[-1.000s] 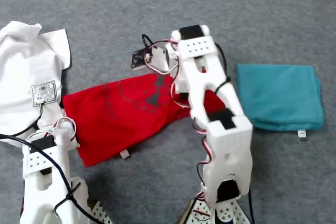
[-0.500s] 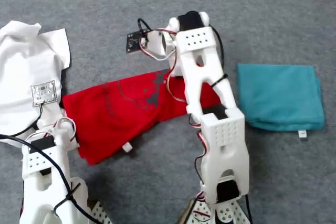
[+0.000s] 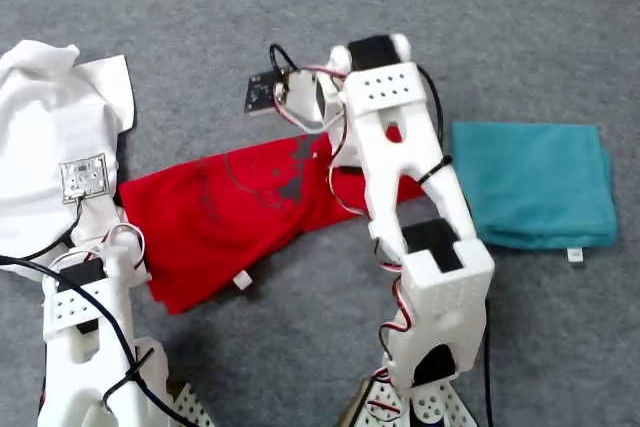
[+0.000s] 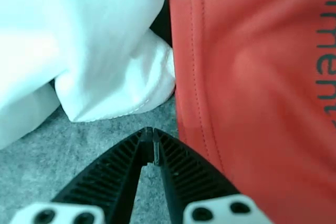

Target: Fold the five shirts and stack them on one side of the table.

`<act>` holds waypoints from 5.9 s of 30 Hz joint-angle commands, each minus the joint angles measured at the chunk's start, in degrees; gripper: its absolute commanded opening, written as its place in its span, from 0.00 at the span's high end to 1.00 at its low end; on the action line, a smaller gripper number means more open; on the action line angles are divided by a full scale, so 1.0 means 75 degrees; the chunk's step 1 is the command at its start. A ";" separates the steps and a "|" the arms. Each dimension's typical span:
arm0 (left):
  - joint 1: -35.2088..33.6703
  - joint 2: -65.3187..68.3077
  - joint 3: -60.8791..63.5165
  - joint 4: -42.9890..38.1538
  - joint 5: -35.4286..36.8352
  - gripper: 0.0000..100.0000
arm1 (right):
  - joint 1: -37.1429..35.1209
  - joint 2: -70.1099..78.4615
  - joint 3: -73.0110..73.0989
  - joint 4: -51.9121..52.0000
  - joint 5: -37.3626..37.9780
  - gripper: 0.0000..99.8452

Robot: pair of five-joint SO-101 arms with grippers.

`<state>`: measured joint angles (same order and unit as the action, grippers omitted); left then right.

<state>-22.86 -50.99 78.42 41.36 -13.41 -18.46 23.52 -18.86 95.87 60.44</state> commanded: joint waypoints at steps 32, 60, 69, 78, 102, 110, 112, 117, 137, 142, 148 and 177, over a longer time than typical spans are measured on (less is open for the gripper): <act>0.0246 -0.0100 0.0047 -0.0129 -0.0082 0.98 | 0.1541 0.1952 -0.1518 -0.1934 -0.1547 0.99; 0.0246 -0.0076 -0.2544 0.2532 0.1700 0.78 | 0.2678 -0.0639 -0.3382 0.0715 -0.2110 0.99; 0.0258 -0.0018 -0.1922 0.2192 0.1782 0.78 | 0.3558 -0.0639 -0.2889 0.0246 -0.2602 0.99; 0.0715 0.2338 -0.2719 0.2098 0.2743 0.80 | 0.3511 -0.0639 -0.2807 -0.0211 -0.3036 0.99; 0.0809 0.6980 -0.5415 0.2098 0.3095 0.98 | 0.3804 -0.0709 -0.3089 -0.0164 -0.2989 0.99; 0.0879 0.6980 -0.6775 0.3470 0.3095 0.98 | 0.4777 -0.0709 -0.4425 0.0363 -0.3036 0.99; 0.0891 0.6980 -0.7490 0.4196 0.3141 0.98 | 0.5023 -0.0697 -0.4882 0.0481 -0.3036 0.99; 0.1325 0.6980 -0.9084 0.5509 0.3130 0.98 | 0.5667 -0.0662 -0.5574 0.0445 -0.3470 0.99; 0.6623 0.7086 -1.2952 0.5873 0.3165 0.98 | 0.6394 -0.0299 -0.5585 -0.0211 -0.3540 0.99; 0.7174 0.7496 -1.3070 0.5005 0.3798 0.98 | 0.6382 -0.0299 -0.5585 -0.0211 -0.3528 0.99; 0.7525 0.9137 -1.4359 0.4829 0.4220 0.98 | 0.6382 -0.0299 -0.5585 -0.0199 -0.3528 0.99; 0.7596 1.3626 -2.0384 0.5544 0.5181 0.83 | 0.6382 -0.0252 -0.5527 -0.0199 -0.3516 0.99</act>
<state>35.96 52.31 -70.95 82.33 22.99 28.40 22.37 -60.26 95.34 34.33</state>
